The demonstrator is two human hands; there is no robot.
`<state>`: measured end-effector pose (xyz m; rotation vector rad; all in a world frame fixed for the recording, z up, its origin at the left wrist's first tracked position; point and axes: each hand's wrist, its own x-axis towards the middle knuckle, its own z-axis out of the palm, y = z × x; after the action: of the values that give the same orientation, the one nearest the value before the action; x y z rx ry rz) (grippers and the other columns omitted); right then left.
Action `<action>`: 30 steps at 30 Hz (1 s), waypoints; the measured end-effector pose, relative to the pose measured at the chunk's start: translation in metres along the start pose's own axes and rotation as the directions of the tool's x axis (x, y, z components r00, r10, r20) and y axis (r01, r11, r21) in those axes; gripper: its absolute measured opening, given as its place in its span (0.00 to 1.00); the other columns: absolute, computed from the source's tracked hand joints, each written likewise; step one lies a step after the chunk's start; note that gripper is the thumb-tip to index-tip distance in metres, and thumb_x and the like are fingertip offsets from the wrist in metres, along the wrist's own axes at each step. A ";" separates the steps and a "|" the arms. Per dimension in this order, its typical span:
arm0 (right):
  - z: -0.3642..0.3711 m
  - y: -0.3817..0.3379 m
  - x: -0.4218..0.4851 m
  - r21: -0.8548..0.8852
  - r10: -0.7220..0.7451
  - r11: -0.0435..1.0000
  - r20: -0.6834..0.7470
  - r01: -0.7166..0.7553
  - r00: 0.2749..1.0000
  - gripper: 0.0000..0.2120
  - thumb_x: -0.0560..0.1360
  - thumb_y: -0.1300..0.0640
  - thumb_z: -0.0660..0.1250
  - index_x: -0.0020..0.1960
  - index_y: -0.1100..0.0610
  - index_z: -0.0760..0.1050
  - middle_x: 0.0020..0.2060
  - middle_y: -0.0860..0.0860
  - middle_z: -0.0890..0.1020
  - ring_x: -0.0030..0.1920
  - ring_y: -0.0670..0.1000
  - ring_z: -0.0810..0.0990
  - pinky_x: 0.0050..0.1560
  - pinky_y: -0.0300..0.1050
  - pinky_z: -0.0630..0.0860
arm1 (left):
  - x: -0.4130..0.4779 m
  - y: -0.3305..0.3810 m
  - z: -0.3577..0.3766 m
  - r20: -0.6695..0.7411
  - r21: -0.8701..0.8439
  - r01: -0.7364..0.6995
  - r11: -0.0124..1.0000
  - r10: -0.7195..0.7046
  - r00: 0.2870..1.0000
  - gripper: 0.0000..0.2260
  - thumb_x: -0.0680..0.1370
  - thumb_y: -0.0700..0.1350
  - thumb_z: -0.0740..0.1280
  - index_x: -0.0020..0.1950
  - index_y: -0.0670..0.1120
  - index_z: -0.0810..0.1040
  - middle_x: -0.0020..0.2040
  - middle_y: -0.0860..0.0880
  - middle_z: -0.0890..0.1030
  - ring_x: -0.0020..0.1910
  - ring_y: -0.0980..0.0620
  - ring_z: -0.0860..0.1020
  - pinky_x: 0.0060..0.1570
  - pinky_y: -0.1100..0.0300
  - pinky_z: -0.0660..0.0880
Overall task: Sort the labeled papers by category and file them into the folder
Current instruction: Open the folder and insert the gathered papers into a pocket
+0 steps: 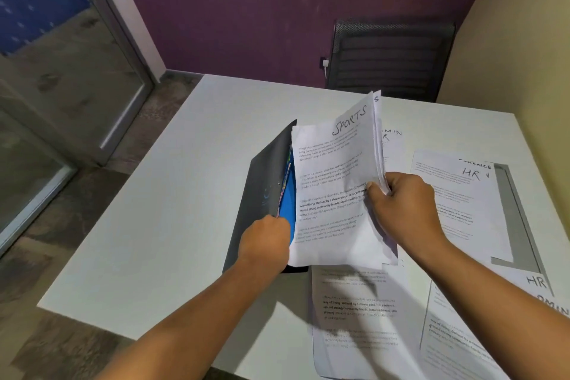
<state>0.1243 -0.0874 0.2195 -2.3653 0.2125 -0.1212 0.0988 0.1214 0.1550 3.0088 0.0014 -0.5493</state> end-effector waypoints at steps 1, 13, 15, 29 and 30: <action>0.000 -0.002 -0.001 -0.014 0.002 1.000 -0.009 -0.002 1.000 0.21 0.77 0.58 0.66 0.28 0.59 0.64 0.21 0.52 0.69 0.23 0.51 0.67 0.24 0.40 0.61 | -0.001 0.000 -0.001 -0.005 -0.005 0.011 1.000 -0.011 1.000 0.10 0.75 0.33 0.65 0.54 0.42 0.77 0.52 0.45 0.81 0.49 0.45 0.81 0.46 0.55 0.78; 0.008 -0.014 -0.004 -0.027 -0.050 0.998 0.005 0.050 0.999 0.22 0.77 0.57 0.67 0.28 0.59 0.64 0.21 0.50 0.68 0.23 0.49 0.65 0.25 0.42 0.60 | -0.001 0.003 -0.009 -0.004 -0.056 0.032 0.998 -0.032 0.999 0.09 0.78 0.41 0.69 0.58 0.44 0.77 0.53 0.45 0.82 0.47 0.46 0.82 0.46 0.55 0.81; 0.012 -0.021 -0.001 -0.045 -0.064 0.997 0.017 0.065 0.998 0.22 0.77 0.58 0.67 0.27 0.56 0.63 0.21 0.47 0.69 0.24 0.47 0.67 0.25 0.39 0.59 | 0.000 0.004 -0.007 0.000 -0.034 0.036 0.999 -0.036 0.999 0.11 0.77 0.39 0.69 0.59 0.43 0.78 0.53 0.45 0.81 0.48 0.46 0.82 0.46 0.54 0.82; 0.022 -0.059 0.018 -0.385 -0.186 0.896 0.131 0.223 0.974 0.15 0.74 0.60 0.62 0.30 0.56 0.63 0.28 0.53 0.68 0.32 0.58 0.71 0.28 0.43 0.59 | -0.004 0.010 -0.006 0.005 0.055 0.047 0.997 -0.047 0.999 0.13 0.76 0.37 0.70 0.60 0.42 0.78 0.55 0.44 0.80 0.51 0.45 0.81 0.50 0.55 0.79; 0.025 -0.061 0.018 -0.369 -0.180 0.902 0.148 0.223 0.972 0.15 0.74 0.60 0.62 0.30 0.56 0.63 0.28 0.53 0.68 0.31 0.57 0.70 0.27 0.42 0.58 | -0.004 0.011 -0.006 0.010 0.056 0.047 0.997 -0.047 0.999 0.14 0.75 0.39 0.71 0.60 0.42 0.77 0.55 0.44 0.80 0.51 0.45 0.82 0.50 0.55 0.79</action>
<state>0.1530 -0.0305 0.2446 -2.7735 -0.0737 -0.0497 0.0978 0.1110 0.1628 3.0671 0.0572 -0.5802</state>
